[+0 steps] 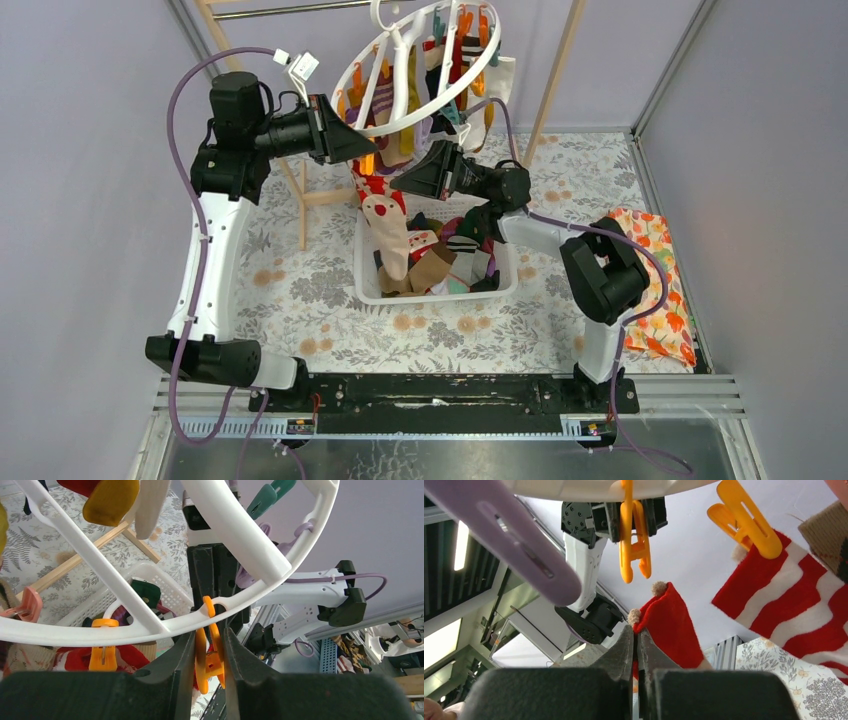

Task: Clip the socks to the hanger
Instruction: Clamp the sock onto the hanger.

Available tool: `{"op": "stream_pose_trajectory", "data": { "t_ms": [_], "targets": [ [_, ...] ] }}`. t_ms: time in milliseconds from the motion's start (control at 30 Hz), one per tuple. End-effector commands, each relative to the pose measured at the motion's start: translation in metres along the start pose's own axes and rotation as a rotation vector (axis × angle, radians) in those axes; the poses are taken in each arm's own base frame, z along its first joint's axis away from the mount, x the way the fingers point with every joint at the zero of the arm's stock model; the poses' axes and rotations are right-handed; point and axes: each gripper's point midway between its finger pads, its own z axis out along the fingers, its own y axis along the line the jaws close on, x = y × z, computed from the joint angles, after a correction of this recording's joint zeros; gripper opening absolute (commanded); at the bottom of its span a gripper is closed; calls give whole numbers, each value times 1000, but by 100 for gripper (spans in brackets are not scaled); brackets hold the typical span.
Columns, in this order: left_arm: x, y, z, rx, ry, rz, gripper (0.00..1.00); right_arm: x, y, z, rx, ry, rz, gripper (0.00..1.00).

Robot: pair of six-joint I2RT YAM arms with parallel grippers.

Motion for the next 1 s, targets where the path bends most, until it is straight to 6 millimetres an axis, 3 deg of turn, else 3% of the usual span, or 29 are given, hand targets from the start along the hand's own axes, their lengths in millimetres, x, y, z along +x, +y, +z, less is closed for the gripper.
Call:
{"op": "stream_pose_trajectory", "data": {
  "t_ms": [0, 367, 967],
  "targets": [
    [-3, -23, -3, 104, -11, 39, 1, -10, 35, 14, -143, -33, -107, 0],
    [-7, -27, -3, 124, -17, 41, 1, -10, 32, 33, -192, -29, -87, 0],
    [-9, -33, -5, 136, -20, 50, 1, -13, 52, 38, -234, -8, -110, 0]
  ]
}}
